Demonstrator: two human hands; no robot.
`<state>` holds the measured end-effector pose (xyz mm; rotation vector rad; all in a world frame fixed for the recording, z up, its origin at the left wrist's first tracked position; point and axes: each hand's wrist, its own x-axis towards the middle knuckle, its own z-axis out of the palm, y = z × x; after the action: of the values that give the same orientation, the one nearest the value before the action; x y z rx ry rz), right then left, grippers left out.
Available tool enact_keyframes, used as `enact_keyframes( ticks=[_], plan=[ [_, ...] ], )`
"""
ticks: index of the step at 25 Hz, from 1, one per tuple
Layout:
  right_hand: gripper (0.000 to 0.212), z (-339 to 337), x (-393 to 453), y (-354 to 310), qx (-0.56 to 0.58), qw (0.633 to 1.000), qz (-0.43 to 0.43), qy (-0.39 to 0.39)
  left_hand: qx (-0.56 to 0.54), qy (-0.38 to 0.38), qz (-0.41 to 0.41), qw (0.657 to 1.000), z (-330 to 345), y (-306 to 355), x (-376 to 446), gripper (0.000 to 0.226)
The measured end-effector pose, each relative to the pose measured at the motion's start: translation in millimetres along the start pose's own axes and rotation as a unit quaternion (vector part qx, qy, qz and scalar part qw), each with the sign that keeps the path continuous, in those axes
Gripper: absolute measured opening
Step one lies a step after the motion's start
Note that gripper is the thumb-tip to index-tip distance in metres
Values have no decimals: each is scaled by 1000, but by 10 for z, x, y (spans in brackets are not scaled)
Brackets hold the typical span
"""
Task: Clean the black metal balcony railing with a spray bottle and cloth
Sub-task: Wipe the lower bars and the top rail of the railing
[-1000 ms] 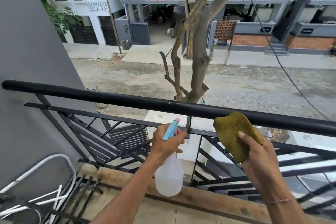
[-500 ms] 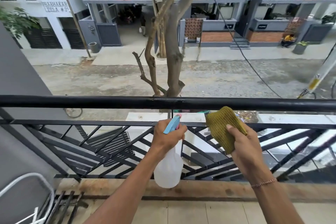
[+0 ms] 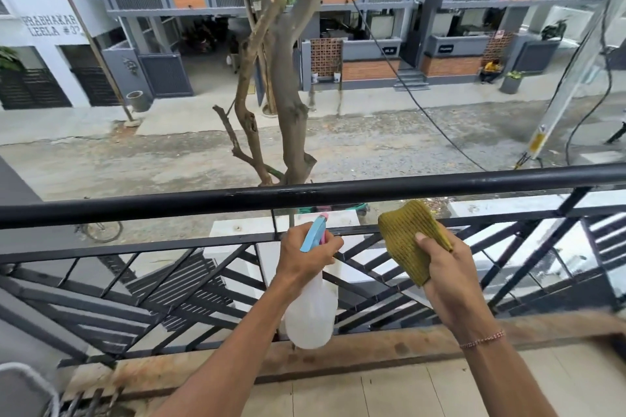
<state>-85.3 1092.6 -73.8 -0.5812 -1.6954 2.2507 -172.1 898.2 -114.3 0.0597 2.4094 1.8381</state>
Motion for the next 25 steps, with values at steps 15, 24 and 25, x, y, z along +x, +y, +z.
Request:
enact_keyframes(
  ticks=[15,24,25],
  plan=[
    [27,-1583,593,-360,-37,999,7,-9,-21,29,-37,999,1597,440,-23,14],
    [26,-2309,715,-585,-43,999,-2,-8,10,32,-36,999,2492,687,-28,16],
    [26,-2363,741,-608,-40,999,-2,-6,6,26,-29,999,2561,716,-13,15]
  ],
)
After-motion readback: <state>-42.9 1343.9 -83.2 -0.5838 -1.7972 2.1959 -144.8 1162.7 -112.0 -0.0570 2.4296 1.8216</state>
